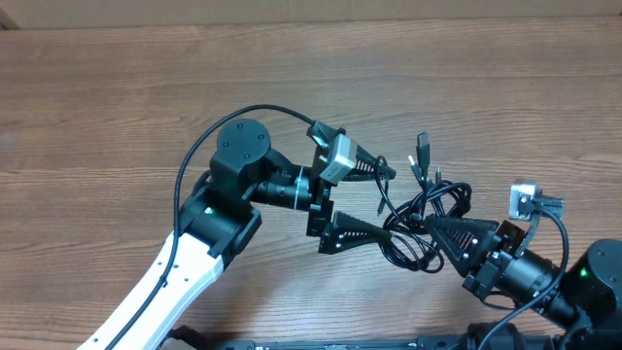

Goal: Untangle cables

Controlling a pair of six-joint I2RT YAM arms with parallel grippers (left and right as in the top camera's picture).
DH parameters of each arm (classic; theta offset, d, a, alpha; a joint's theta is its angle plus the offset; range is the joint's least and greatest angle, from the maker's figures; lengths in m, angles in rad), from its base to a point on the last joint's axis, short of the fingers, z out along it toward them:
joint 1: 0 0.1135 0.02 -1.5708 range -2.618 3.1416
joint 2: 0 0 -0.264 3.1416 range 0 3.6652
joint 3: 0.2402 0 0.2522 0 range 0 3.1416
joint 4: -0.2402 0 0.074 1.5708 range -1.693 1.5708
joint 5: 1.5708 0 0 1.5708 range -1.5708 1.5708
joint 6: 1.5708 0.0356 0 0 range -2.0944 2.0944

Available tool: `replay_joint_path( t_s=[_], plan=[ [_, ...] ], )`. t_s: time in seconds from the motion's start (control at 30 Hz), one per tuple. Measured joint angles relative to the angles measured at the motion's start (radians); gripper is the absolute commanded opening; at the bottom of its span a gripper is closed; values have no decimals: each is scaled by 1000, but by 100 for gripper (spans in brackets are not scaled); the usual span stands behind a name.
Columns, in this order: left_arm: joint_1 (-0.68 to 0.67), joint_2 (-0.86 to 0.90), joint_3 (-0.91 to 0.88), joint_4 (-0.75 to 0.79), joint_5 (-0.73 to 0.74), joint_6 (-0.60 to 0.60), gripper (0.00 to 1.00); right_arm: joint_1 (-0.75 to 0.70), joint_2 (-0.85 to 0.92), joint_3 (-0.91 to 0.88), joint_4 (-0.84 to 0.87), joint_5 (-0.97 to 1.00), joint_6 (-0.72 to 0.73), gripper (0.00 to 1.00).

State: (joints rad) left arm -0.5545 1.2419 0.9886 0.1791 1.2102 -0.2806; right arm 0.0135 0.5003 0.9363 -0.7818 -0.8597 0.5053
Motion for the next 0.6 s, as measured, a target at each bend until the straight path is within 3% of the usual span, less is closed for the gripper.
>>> replay_joint_path(
  t_s=[0.33, 0.37, 0.4, 0.43, 0.47, 0.53, 0.6],
  plan=[
    [-74, 34, 0, 56, -47, -44, 100, 0, 0, 0, 0, -5, -8, 4],
    [-85, 35, 0, 70, -50, -47, 96, 0, 0, 0, 0, -5, -8, 4],
    [-94, 35, 0, 79, -53, -51, 84, 0, 0, 0, 0, -5, -8, 4],
    [-103, 35, 0, 88, -58, -54, 63, 0, 0, 0, 0, -5, -8, 4],
    [-107, 35, 0, 92, -64, -55, 28, 0, 0, 0, 0, -5, -8, 4],
    [-112, 35, 0, 93, -75, -61, 7, 0, 0, 0, 0, -5, -8, 4],
    [-112, 35, 0, 93, -92, -61, 4, 0, 0, 0, 0, -1, -8, 4]
  ],
)
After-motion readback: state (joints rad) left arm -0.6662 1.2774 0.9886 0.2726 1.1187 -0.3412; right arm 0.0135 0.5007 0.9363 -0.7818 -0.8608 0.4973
